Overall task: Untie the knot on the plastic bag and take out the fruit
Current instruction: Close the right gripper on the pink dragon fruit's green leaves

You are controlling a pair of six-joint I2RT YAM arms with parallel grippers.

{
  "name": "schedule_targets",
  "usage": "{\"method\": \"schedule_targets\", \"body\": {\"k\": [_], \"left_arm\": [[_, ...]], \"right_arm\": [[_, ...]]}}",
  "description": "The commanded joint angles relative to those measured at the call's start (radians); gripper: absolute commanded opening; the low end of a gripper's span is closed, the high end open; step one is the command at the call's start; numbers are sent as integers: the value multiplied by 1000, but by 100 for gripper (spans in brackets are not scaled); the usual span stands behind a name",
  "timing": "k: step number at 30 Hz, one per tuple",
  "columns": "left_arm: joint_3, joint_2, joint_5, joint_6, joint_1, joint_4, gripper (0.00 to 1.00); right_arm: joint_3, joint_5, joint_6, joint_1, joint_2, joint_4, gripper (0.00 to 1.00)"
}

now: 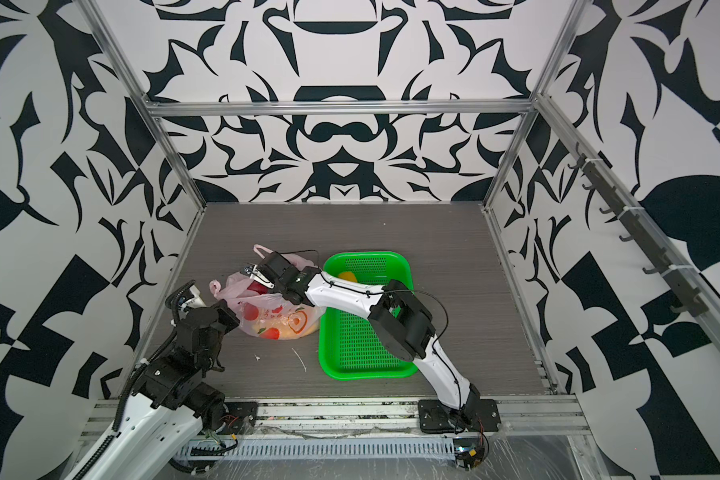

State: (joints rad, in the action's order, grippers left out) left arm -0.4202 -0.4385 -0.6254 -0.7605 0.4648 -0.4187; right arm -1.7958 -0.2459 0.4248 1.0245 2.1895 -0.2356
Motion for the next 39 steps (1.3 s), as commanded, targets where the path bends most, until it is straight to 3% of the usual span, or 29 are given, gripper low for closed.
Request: {"method": "schedule_targets", "body": {"k": [1,14,25,39], "left_arm": [[-16,-14,-42,-15,-2,27,0],[-71,-64,-90,-13,-2,32,0],[-101,-76,-27,-4,-2,34,0],[-167,-122,-54,65,-2,33,0]], "right_arm": [[8,6,3,3,-76,43,0],[75,119,1,4,-170,67,0],[62,199,-49,3,-211,87,0],[79,275,-70,4,-289,98,0]]}}
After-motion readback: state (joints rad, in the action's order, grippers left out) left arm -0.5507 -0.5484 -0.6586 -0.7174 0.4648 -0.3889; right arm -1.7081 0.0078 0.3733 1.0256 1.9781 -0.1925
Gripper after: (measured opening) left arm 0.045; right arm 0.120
